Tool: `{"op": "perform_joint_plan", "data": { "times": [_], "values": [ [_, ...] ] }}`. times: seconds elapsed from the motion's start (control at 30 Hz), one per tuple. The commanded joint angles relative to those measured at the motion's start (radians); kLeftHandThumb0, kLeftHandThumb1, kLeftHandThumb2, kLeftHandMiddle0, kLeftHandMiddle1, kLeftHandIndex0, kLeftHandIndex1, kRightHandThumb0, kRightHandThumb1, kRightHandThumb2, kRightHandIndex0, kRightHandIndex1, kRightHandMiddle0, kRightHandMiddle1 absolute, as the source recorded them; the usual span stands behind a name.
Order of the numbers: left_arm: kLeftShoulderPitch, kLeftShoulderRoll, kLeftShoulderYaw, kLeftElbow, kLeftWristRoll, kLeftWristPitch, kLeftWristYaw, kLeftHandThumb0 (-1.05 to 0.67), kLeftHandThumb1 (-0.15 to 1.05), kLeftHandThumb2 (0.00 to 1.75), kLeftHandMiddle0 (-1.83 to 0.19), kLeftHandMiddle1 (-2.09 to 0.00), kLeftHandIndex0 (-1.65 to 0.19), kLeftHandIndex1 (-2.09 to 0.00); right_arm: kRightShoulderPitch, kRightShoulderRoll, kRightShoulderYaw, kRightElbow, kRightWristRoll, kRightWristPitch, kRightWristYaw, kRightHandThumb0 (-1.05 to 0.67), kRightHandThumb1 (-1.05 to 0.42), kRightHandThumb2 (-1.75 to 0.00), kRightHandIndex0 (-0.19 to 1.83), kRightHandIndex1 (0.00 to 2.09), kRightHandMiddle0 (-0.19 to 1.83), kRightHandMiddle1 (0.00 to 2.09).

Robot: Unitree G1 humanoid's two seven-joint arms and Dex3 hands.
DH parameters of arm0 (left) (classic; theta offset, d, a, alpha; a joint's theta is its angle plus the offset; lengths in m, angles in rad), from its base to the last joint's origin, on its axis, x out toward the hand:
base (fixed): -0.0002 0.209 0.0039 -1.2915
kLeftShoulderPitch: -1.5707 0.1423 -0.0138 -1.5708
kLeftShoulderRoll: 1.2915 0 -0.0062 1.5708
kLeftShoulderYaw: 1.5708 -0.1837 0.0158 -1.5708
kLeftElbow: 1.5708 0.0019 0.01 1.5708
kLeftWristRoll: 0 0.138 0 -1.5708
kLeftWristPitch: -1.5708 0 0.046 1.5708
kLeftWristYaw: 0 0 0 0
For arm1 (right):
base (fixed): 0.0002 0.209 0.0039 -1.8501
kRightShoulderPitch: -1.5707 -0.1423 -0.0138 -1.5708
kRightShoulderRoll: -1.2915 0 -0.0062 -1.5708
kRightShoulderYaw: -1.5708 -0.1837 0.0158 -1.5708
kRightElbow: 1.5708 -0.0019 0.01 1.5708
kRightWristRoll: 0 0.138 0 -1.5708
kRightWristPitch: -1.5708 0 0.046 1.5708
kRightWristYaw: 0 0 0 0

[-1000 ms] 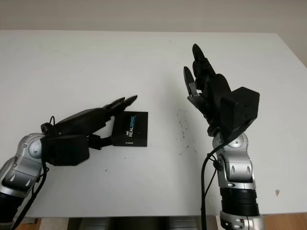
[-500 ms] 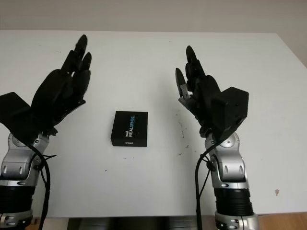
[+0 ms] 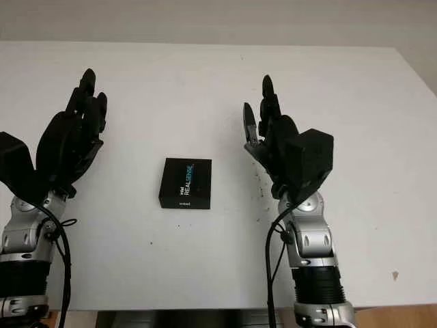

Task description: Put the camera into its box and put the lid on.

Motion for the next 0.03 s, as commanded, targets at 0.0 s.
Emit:
{"op": "perform_joint_plan", "data": {
  "times": [0.0],
  "values": [
    [0.003,0.000,0.009,-0.030,-0.013,0.004,-0.003,-0.73,1.05,0.66,0.19,0.00,0.19,0.00,-0.013,-0.005,-0.007,0.002,-0.005,-0.015,-0.005,-0.67,-1.05,-0.67,-0.19,0.00,-0.19,0.00]
  ]
}}
